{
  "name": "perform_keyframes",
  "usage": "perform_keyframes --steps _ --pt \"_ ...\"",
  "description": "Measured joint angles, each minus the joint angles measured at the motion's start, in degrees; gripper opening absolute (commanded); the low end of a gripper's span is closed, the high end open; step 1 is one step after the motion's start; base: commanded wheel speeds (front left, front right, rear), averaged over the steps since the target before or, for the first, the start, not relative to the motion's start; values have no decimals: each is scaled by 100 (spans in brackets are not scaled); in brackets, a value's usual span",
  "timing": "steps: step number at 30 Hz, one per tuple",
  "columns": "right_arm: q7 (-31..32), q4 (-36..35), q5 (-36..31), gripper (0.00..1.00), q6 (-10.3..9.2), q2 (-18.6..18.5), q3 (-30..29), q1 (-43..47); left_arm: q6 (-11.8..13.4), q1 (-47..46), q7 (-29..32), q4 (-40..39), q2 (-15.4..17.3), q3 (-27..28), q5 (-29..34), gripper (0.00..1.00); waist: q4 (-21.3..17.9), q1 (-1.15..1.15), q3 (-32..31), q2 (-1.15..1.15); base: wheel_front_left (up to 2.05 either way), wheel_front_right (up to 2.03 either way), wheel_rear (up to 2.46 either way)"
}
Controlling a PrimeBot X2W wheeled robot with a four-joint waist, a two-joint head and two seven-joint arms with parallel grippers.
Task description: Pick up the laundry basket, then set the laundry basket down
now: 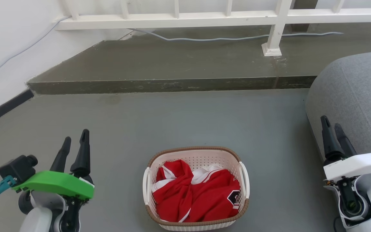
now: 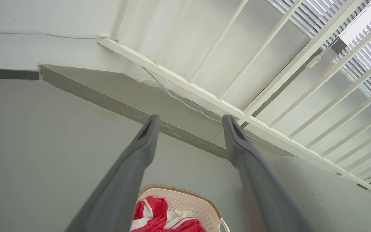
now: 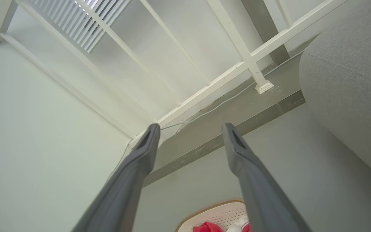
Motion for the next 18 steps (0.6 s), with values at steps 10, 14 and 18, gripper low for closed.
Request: perform_keyframes --steps 10,14,18 --pt "-222 -90 -1096 100 -189 -110 297 -1 187 -76 -230 -175 62 -368 1115 100 5 0 13 0 0 0 0" --pt "-288 -112 -1468 100 -246 -137 399 -1 244 -85 -294 -214 77 -504 1450 100 10 0 13 0 0 0 0" --pt "-361 -119 -1823 100 -290 -151 482 -2 347 -97 -356 -207 80 -589 1756 100 15 0 13 0 0 0 0"
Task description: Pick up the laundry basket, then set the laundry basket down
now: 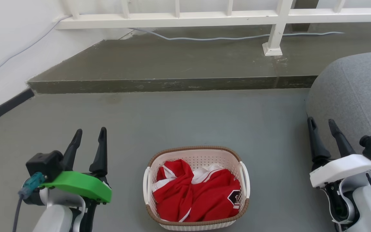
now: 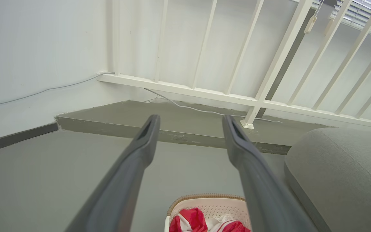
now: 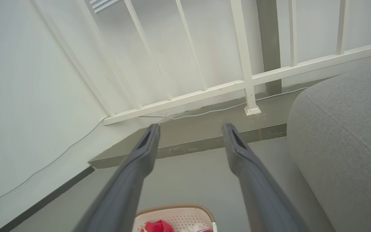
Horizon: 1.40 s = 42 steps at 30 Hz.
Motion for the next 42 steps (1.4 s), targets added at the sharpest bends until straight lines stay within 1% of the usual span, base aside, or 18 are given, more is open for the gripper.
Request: perform_keyframes --steps 4,9,12,22,25,42 --pt "-93 -9 -348 100 -51 -21 92 -1 75 -9 -110 62 -2 -104 283 100 4 0 -1 0 0 0 0" --pt "-197 -15 -717 100 -101 -27 146 -2 180 -9 -210 144 -34 -127 481 100 7 0 -7 0 0 0 0" --pt "-244 -15 -875 100 -152 -25 165 -2 201 -9 -225 199 -63 -167 632 100 8 0 -5 0 0 0 0" --pt "-436 -7 -1479 100 -158 -3 259 -1 353 -12 -325 289 -100 -308 1156 100 9 0 19 0 0 0 0" --pt "-489 25 -1657 100 -207 11 272 -1 400 -14 -342 336 -109 -321 1327 100 5 0 16 0 0 0 0" --pt "-499 171 -1668 100 -190 91 154 5 405 -15 -338 501 -208 -289 1267 100 -12 0 -30 0 0 0 0"
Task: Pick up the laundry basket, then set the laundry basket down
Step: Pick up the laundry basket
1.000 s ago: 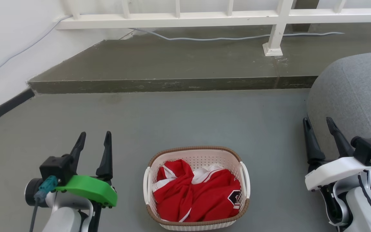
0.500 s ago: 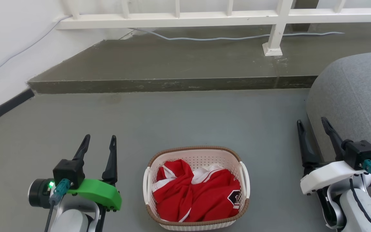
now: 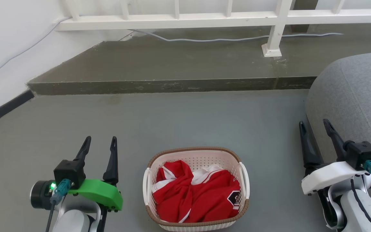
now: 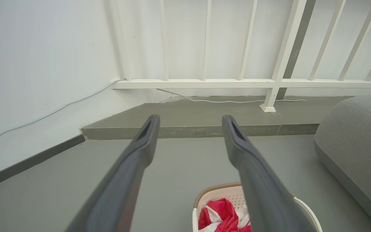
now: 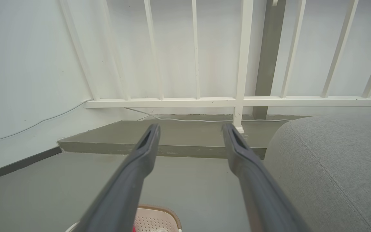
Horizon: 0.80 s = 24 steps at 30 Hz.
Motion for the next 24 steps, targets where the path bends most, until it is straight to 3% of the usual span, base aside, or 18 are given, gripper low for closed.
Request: perform_keyframes --steps 24 --pt "-5 32 -57 100 100 25 -57 -2 47 -36 -1 83 -4 -7 3 100 8 0 95 0 0 0 0"
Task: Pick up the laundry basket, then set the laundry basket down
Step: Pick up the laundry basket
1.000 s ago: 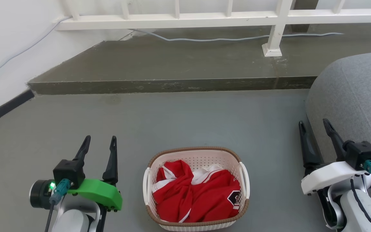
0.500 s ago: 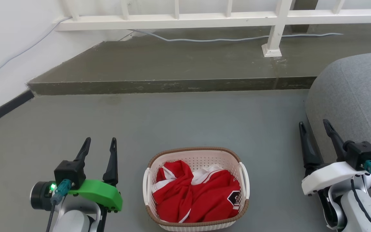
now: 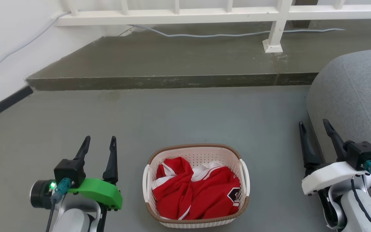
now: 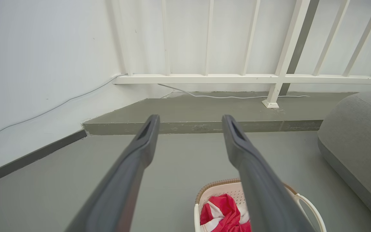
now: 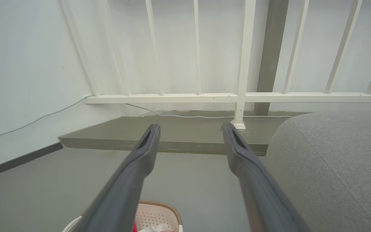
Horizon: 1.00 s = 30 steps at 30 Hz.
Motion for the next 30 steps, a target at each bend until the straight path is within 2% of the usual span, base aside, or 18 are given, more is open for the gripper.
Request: perform_keyframes --steps 15,30 --pt "0 -75 -2 100 54 37 -71 -133 1 -231 0 -222 -52 -27 0 100 -9 0 578 0 0 0 0" --pt "-1 -157 -57 100 118 73 -52 -636 1 -760 9 -489 -97 -27 26 100 7 0 1720 0 0 0 0"
